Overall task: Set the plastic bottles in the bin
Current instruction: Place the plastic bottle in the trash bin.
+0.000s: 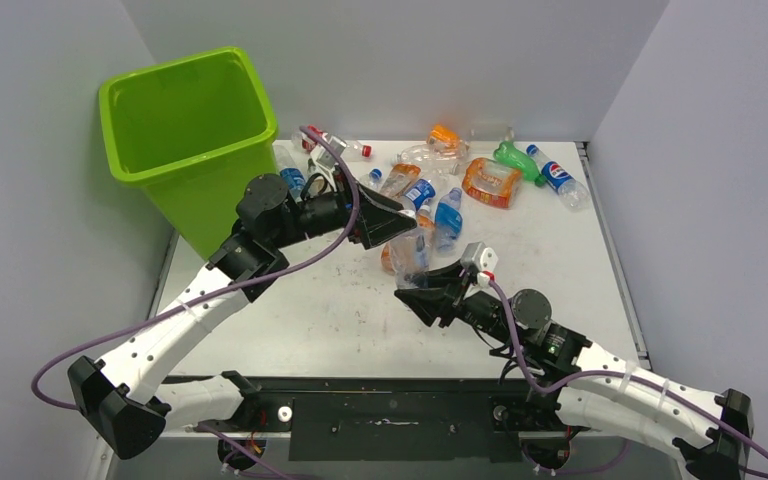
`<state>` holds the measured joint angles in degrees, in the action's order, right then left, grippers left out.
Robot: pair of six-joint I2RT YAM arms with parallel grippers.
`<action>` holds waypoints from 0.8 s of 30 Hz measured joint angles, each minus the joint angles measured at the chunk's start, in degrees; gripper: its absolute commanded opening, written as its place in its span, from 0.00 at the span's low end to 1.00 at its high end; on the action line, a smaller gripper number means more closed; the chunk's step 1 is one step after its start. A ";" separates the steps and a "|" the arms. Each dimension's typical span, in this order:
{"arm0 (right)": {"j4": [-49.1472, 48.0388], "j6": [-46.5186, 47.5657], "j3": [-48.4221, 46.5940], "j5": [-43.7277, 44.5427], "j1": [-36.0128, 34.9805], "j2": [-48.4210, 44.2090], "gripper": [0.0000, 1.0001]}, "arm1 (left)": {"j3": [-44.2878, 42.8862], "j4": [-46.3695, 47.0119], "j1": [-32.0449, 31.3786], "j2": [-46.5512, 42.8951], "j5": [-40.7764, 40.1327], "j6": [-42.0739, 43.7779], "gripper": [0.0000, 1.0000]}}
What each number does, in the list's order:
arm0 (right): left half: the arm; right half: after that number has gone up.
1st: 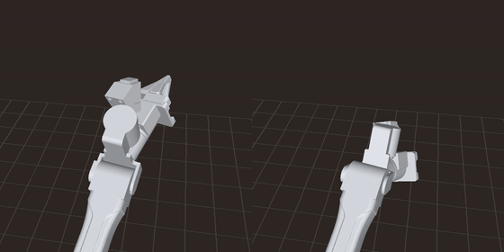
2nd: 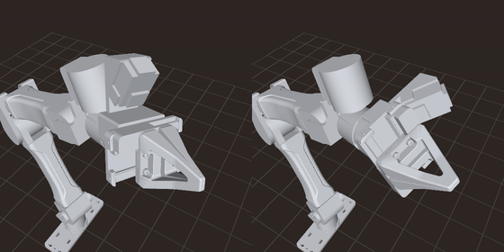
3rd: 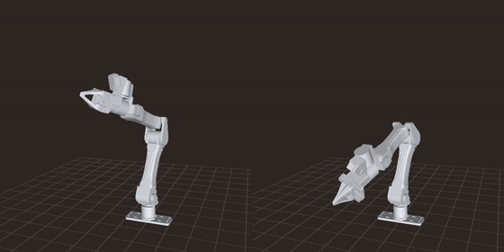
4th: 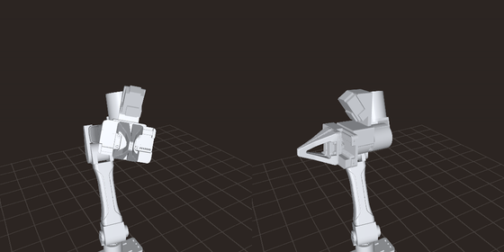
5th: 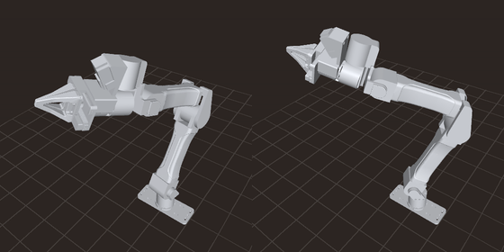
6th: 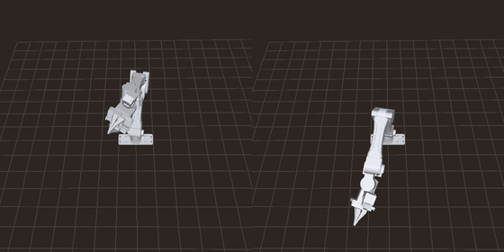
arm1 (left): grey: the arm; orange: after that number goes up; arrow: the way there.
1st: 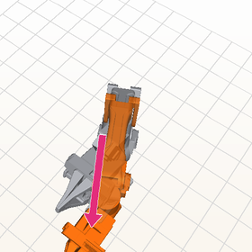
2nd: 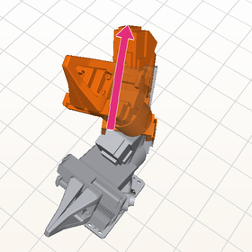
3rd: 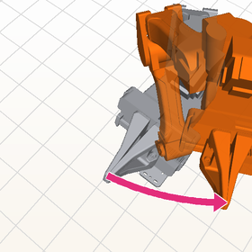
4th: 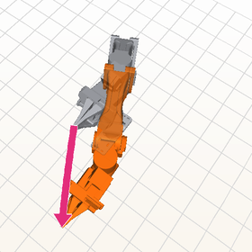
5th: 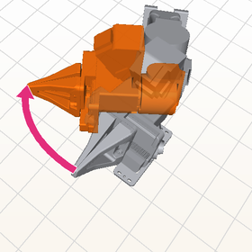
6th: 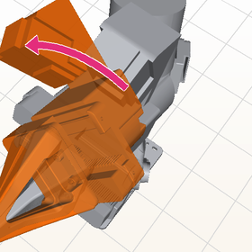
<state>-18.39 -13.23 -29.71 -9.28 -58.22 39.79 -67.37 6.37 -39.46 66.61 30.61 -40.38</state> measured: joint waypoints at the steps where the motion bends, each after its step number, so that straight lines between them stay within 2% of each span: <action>1: 0.00 0.00 0.00 0.07 0.00 0.20 0.14 | 0.00 -0.09 -0.15 0.11 0.26 -0.11 0.60; 3: -0.02 0.15 0.00 0.09 -0.02 0.57 0.14 | -0.17 -0.26 -0.55 0.15 1.03 -0.15 0.48; 7: -0.22 0.22 0.00 0.20 -0.31 1.16 0.14 | -0.72 -0.26 -1.75 0.22 2.51 0.13 0.39; 8: -0.42 0.31 0.00 0.28 -0.44 1.38 0.14 | -0.83 -0.24 -1.90 0.24 2.82 0.31 0.31; 10: -0.74 0.42 0.00 0.28 -0.74 1.51 0.16 | -0.83 -0.22 -2.12 0.26 3.19 0.55 0.00; 11: -0.74 0.44 0.00 0.33 -0.76 1.51 0.18 | -0.83 -0.22 -2.21 0.28 3.37 0.63 0.00; 12: -0.68 0.48 0.00 0.42 -0.81 1.53 0.26 | -0.85 -0.13 -2.38 0.28 3.56 0.76 0.00; 13: -0.59 0.48 0.00 0.46 -0.81 1.53 0.43 | -0.90 -0.02 -2.56 0.28 3.74 0.92 0.00; 15: -0.44 0.28 0.00 0.55 -1.07 1.53 0.87 | -0.90 0.02 -2.84 0.24 3.78 1.62 0.00; 16: -0.26 0.04 -0.07 0.83 -1.14 1.53 0.93 | -0.90 -0.26 -2.93 0.15 3.78 1.92 0.00; 17: 0.04 -0.76 -0.15 1.11 -1.14 1.55 0.90 | -0.90 -0.68 -3.08 -0.07 3.61 2.29 0.00; 21: 2.95 -1.86 -1.79 1.64 -1.14 1.38 0.90 | -1.03 -4.31 -2.95 -2.86 0.15 5.53 0.00; 24: 6.27 -2.75 -3.91 1.55 -1.14 0.00 0.90 | -2.91 -8.02 -0.57 -5.44 -3.30 7.93 0.00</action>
<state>-12.12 -15.99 -33.63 -7.73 -59.35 39.79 -70.28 -1.65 -40.03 61.17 27.31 -32.45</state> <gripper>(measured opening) 0.897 0.329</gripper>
